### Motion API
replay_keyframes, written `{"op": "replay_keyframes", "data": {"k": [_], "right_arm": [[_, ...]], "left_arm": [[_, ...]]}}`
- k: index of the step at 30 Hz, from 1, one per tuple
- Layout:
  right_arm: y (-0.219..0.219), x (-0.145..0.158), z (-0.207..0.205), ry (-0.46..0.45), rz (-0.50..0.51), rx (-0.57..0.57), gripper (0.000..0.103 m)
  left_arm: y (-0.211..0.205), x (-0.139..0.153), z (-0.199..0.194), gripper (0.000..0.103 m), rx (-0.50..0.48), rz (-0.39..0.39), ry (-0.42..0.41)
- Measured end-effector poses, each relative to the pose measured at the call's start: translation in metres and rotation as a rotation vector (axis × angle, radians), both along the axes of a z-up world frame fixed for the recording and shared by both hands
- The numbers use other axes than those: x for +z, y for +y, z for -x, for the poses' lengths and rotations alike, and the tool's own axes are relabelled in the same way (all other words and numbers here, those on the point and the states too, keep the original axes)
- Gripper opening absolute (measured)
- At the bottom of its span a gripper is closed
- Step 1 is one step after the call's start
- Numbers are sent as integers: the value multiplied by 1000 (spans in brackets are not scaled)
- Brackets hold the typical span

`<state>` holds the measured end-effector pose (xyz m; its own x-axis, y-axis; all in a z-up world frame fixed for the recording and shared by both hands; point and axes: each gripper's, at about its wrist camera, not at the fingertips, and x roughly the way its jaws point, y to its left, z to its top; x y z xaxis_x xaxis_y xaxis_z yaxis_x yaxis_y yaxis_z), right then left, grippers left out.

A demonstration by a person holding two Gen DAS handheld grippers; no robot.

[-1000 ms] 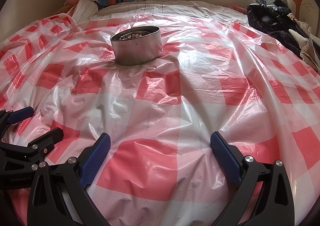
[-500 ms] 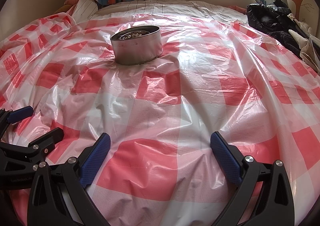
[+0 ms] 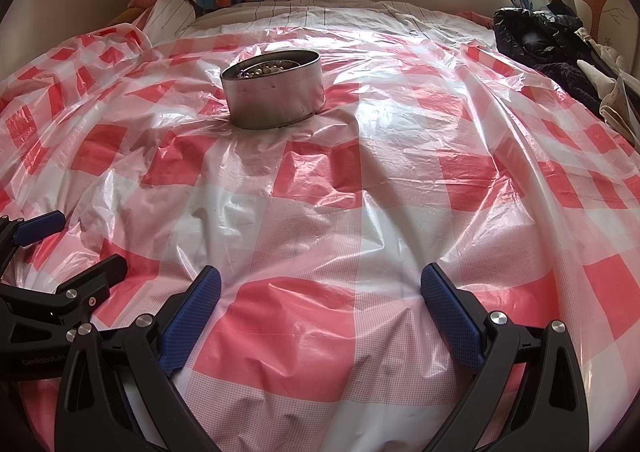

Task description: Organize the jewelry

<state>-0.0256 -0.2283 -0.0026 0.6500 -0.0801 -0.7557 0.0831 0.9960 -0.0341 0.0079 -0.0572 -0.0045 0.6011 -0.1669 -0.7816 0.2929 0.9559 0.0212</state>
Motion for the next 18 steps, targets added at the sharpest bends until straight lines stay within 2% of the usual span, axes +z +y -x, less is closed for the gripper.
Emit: {"op": "replay_keyframes", "data": {"k": [18], "right_arm": [[1,0,-1,1,1,0,96]], "left_arm": [[-1,1,-1,96,1,0,1]]}}
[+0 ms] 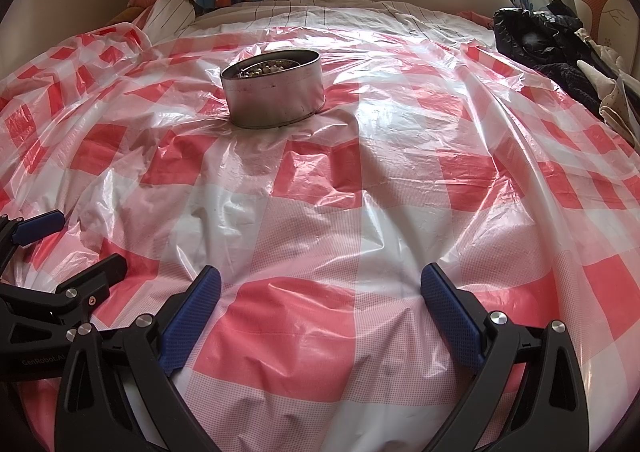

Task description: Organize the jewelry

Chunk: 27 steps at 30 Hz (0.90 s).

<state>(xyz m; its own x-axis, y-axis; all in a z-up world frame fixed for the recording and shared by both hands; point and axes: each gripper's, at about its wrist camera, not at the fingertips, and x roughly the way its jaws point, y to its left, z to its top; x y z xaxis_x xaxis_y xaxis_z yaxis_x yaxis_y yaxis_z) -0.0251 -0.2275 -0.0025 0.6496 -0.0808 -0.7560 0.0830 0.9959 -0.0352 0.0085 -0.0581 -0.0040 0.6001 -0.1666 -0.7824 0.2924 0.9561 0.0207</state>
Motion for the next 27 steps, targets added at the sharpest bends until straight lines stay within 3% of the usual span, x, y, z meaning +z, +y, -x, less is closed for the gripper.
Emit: {"op": "replay_keyframes", "data": {"k": [27], "right_arm": [[-4,0,1,1,-2,-8,96]], "left_arm": [[6,0,-1,96,24,12,15]]}}
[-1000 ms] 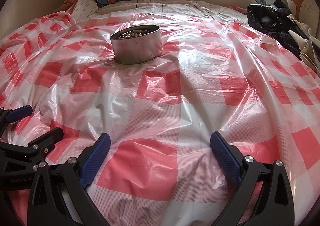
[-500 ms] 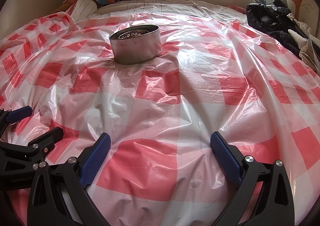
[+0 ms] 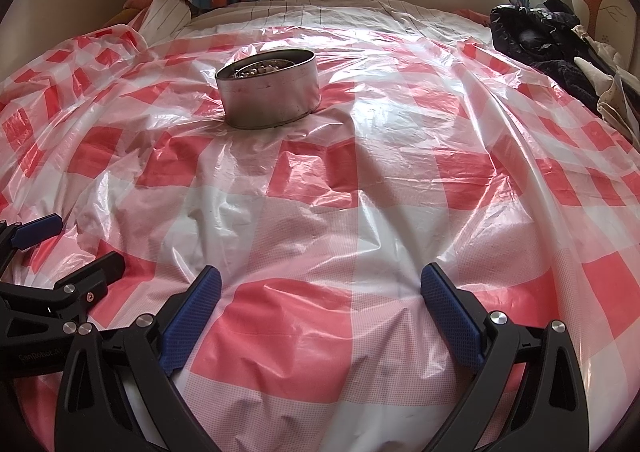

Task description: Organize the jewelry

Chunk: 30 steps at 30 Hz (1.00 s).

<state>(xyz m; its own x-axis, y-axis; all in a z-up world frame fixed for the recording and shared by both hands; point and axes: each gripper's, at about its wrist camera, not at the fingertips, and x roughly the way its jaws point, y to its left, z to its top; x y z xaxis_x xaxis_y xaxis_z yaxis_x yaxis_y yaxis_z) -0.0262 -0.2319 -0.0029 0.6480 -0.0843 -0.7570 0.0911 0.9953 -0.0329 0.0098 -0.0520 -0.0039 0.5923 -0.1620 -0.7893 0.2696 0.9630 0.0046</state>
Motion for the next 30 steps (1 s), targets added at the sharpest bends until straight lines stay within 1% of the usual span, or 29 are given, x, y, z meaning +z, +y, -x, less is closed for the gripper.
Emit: {"op": "replay_keyframes", "data": {"k": [30], "right_arm": [[-1,0,1,2,2,0,96]], "left_arm": [[-1,0,0,96,0,-3,1]]}}
